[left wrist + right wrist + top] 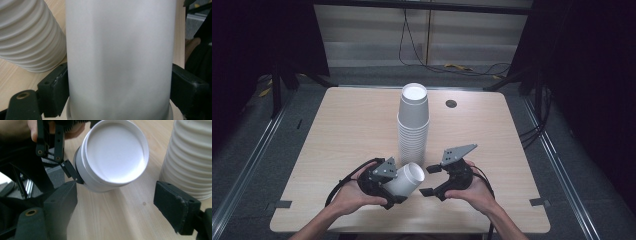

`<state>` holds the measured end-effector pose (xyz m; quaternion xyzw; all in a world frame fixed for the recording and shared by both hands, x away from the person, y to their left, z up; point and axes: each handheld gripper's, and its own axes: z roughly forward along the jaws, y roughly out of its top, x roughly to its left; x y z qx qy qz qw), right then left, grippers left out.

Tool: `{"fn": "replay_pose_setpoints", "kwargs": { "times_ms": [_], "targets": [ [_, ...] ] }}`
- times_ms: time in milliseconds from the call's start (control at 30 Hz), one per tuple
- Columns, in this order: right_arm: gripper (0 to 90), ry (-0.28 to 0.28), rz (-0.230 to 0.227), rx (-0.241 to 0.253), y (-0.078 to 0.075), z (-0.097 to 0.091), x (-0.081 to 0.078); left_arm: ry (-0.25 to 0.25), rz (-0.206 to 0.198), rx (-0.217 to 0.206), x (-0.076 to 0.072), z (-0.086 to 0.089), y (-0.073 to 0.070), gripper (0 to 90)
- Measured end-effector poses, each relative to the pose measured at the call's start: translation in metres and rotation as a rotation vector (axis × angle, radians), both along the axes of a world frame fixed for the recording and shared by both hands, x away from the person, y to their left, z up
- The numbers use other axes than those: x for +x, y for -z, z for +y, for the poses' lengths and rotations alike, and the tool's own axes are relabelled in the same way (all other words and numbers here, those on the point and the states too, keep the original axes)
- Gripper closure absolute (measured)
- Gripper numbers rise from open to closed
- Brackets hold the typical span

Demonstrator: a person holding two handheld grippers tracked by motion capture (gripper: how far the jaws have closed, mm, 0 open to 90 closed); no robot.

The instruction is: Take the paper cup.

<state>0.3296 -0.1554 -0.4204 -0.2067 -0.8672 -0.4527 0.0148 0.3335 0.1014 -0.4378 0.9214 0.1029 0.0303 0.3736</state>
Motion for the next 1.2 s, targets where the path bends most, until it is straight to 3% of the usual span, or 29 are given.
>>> {"fn": "replay_pose_setpoints", "kwargs": {
  "times_ms": [300,500,600,800,1067,1200],
  "targets": [
    [18.7,-0.032,0.016,-0.06,0.003,0.007,-0.002,0.008,-0.035,0.068,0.0,0.001,-0.007,14.5],
    [18.5,-0.045,0.02,-0.092,0.003,0.009,0.001,0.036,-0.026,0.092,0.001,-0.005,-0.008,14.5],
    [17.9,-0.057,0.023,-0.107,0.002,0.012,0.002,0.053,-0.029,0.127,0.001,-0.005,-0.008,14.5],
    [17.2,-0.091,0.029,-0.137,0.005,0.018,0.004,0.07,-0.014,0.152,0.001,-0.008,-0.006,14.5],
    [16.6,-0.133,0.0,-0.216,0.009,0.029,0.002,0.093,-0.028,0.164,0.001,-0.015,-0.007,14.5],
    [16.5,-0.144,0.006,-0.221,0.008,0.033,0.002,0.114,-0.036,0.197,-0.003,-0.02,-0.002,14.4]
  ]
}}
